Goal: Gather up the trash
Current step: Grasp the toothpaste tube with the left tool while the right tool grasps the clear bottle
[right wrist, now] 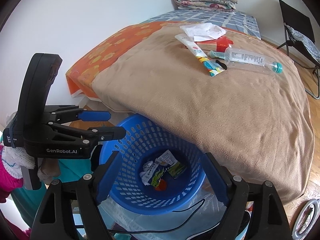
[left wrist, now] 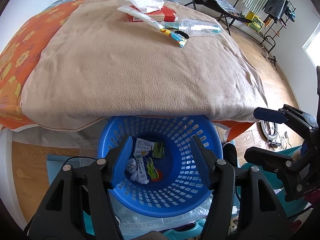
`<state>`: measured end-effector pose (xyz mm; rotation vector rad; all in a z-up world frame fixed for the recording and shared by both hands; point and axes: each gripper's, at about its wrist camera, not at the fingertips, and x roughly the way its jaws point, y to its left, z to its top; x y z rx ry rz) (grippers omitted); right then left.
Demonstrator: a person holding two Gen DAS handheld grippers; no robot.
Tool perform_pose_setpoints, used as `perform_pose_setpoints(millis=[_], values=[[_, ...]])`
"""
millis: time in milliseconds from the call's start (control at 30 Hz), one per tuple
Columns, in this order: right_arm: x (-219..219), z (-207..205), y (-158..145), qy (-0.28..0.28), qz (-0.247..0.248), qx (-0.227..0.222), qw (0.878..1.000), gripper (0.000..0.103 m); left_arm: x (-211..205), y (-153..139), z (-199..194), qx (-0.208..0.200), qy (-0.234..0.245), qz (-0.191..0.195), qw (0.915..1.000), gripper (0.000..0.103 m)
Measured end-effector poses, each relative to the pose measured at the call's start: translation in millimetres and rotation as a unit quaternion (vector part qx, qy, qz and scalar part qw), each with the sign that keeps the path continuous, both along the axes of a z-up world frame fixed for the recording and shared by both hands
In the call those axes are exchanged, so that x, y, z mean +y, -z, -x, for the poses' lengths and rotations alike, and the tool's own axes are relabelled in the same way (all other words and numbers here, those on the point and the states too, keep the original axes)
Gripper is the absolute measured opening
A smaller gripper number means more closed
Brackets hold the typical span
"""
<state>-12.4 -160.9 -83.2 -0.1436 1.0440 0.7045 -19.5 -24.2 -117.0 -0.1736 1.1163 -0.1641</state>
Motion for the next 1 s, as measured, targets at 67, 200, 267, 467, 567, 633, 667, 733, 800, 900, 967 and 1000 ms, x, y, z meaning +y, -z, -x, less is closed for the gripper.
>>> perform_pose_setpoints(millis=[67, 200, 267, 467, 567, 633, 667, 733, 800, 900, 967, 1000], values=[[-3, -3, -4, 0.005, -0.004, -0.004, 1.0, 0.084, -1, -3, -3, -0.004, 0.0, -0.003, 1.0, 0.062], [-11, -13, -13, 0.019, -0.027, 0.001, 0.999, 0.085, -3, -9, -8, -0.012, -0.003, -0.004, 0.9999, 0.062], [-16, -18, -18, 0.025, -0.037, 0.001, 0.999, 0.086, -4, -13, -11, -0.016, -0.004, -0.005, 0.9998, 0.062], [-30, -35, -38, 0.038, -0.056, -0.018, 0.998, 0.089, -5, -26, -25, -0.027, -0.008, -0.002, 0.9996, 0.062], [-38, -48, -47, 0.048, -0.068, -0.025, 0.996, 0.09, -6, -35, -36, -0.035, -0.012, -0.005, 0.9993, 0.062], [-45, -59, -53, 0.057, -0.08, -0.024, 0.995, 0.09, -6, -41, -44, -0.039, -0.014, -0.004, 0.9991, 0.062], [-48, -66, -55, 0.061, -0.081, -0.025, 0.995, 0.09, -6, -43, -50, -0.039, -0.015, -0.001, 0.9991, 0.062], [-55, -81, -60, 0.07, -0.075, -0.033, 0.994, 0.09, -6, -48, -61, -0.041, -0.017, -0.001, 0.999, 0.062], [-64, -98, -63, 0.084, -0.068, -0.039, 0.993, 0.09, -7, -52, -72, -0.044, -0.017, -0.003, 0.9989, 0.062], [-81, -128, -62, 0.127, -0.072, -0.03, 0.989, 0.09, -6, -57, -95, -0.046, -0.022, -0.003, 0.9987, 0.062], [-92, -150, -56, 0.162, -0.088, -0.006, 0.983, 0.09, -6, -57, -110, -0.045, -0.028, -0.002, 0.9986, 0.062], [-95, -157, -54, 0.172, -0.095, 0.004, 0.98, 0.09, -6, -57, -116, -0.045, -0.03, -0.001, 0.9985, 0.062]])
